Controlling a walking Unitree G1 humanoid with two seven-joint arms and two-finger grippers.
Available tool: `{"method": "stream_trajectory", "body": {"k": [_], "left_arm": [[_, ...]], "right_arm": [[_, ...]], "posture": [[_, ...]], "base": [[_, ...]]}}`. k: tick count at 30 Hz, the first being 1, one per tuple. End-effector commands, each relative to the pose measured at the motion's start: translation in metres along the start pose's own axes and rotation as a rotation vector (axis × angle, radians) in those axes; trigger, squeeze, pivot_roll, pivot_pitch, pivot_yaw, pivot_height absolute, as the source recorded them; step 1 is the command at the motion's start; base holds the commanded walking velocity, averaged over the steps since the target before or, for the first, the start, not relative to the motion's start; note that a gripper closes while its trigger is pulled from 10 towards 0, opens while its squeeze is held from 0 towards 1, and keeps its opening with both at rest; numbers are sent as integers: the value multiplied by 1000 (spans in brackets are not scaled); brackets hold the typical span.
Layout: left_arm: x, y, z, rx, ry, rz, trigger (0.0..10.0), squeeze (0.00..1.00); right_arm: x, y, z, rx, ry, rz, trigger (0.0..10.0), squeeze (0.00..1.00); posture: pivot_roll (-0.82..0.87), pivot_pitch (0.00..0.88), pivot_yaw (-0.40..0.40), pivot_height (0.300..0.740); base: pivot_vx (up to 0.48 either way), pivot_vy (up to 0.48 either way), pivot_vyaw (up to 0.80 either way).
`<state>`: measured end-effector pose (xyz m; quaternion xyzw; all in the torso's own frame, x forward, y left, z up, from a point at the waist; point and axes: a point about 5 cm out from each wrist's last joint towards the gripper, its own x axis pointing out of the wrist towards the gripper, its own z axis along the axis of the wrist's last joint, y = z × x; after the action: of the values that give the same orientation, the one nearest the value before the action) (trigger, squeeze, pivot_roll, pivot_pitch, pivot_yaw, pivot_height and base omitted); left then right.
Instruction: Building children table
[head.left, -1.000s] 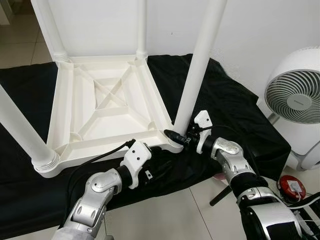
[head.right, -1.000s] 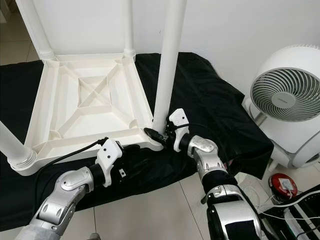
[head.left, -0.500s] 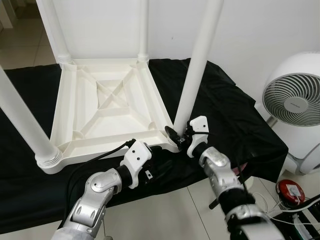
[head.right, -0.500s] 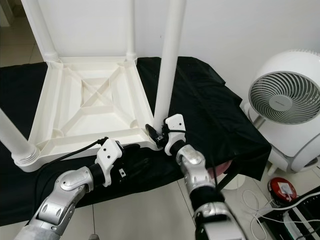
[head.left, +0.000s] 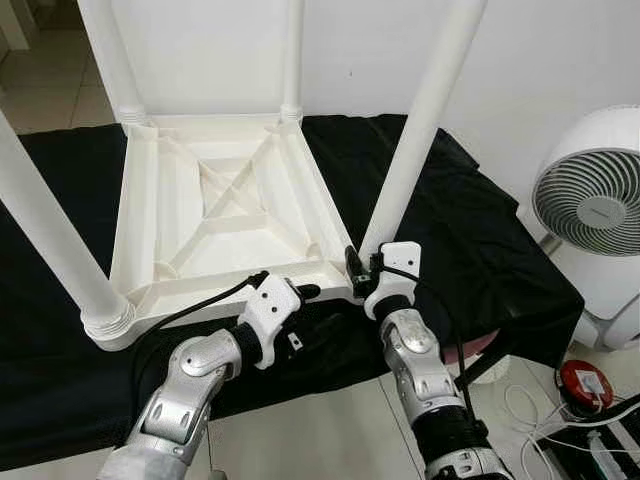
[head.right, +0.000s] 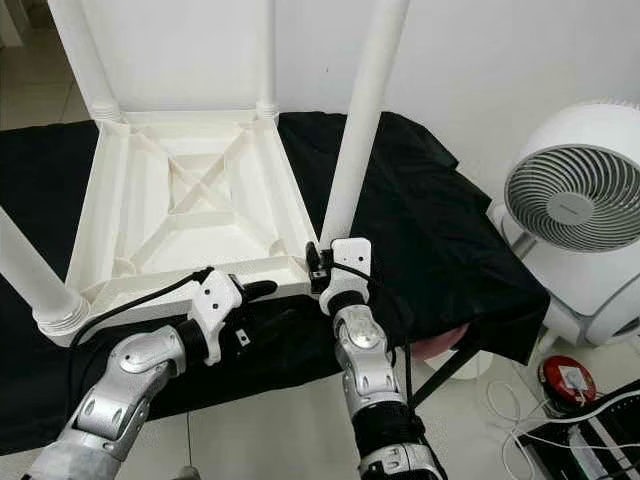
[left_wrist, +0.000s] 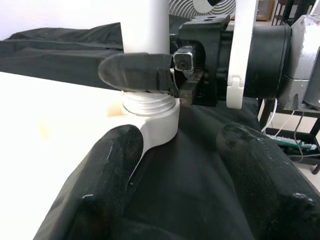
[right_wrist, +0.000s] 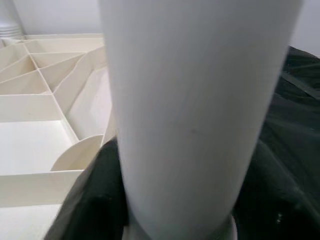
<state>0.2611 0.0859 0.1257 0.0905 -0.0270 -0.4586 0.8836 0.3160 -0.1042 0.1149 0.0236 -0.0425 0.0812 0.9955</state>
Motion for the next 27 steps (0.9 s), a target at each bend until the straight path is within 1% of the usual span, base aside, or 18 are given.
{"method": "stream_trajectory", "body": {"k": [1,4,6,8,9,10,12,14,15,16,17,19,20,21,22,25,27], "left_arm": [[2,2,-2,1,9,41,10000,0],[3,2,-2,1,7,40,10000,0],[3,2,-2,1,5,37,10000,0],[3,1,-2,1,5,35,10000,0],[3,1,-2,0,5,32,10000,0],[3,0,-2,-1,4,26,10000,0],[4,-1,-1,-2,3,20,10000,0],[4,-1,-1,-2,3,20,10000,0],[5,-1,-1,-2,0,18,10000,0],[7,0,0,-2,-3,19,10000,0],[7,0,0,-2,-3,19,10000,0],[9,0,1,1,-8,16,10000,0],[10,-1,1,2,-9,13,10000,0],[10,-2,1,2,-10,10,10000,0],[10,-2,1,2,-10,10,10000,0],[9,-4,2,2,-11,5,10000,0],[9,-4,2,2,-8,4,10000,0]], "right_arm": [[-5,-18,-7,-4,41,-51,10000,1000],[-3,-24,-4,-23,48,-34,10000,1000],[1,-31,0,-41,49,19,10000,1000],[2,-33,2,-43,46,42,10000,1000],[4,-36,4,-66,51,79,10000,1000],[6,-38,4,-66,71,165,10000,0],[9,-41,7,-88,85,299,10000,0],[9,-41,7,-88,85,299,10000,0],[9,-43,7,-124,85,378,10000,0],[9,-45,8,-129,96,453,10000,0],[9,-45,8,-129,96,453,10000,0],[11,-47,9,-155,110,580,10000,0],[12,-47,10,-155,118,620,10000,0],[13,-47,10,-178,128,662,10000,0],[13,-47,10,-178,128,662,10000,0],[18,-46,11,-229,150,720,10000,0],[19,-46,11,-242,153,727,10000,0]], "posture": [[-29,0,-73,740],[-28,0,-72,740],[-30,0,-70,740],[-30,0,-70,740],[-30,0,-71,740],[-36,0,-71,740],[-38,0,-69,740],[-38,0,-69,740],[-37,0,-70,740],[-39,0,-72,740],[-39,0,-72,740],[-37,0,-72,740],[-35,0,-73,740],[-32,0,-71,740],[-32,0,-71,740],[-29,0,-71,740],[-22,0,-67,740]], "base": [[0,0,0],[0,0,0],[0,0,0],[0,0,0],[0,0,0],[0,0,0],[0,0,0],[0,0,0],[0,0,0],[0,0,0],[0,0,0],[0,0,0],[0,0,0],[0,0,0],[0,0,0],[0,0,0],[0,0,0]]}}
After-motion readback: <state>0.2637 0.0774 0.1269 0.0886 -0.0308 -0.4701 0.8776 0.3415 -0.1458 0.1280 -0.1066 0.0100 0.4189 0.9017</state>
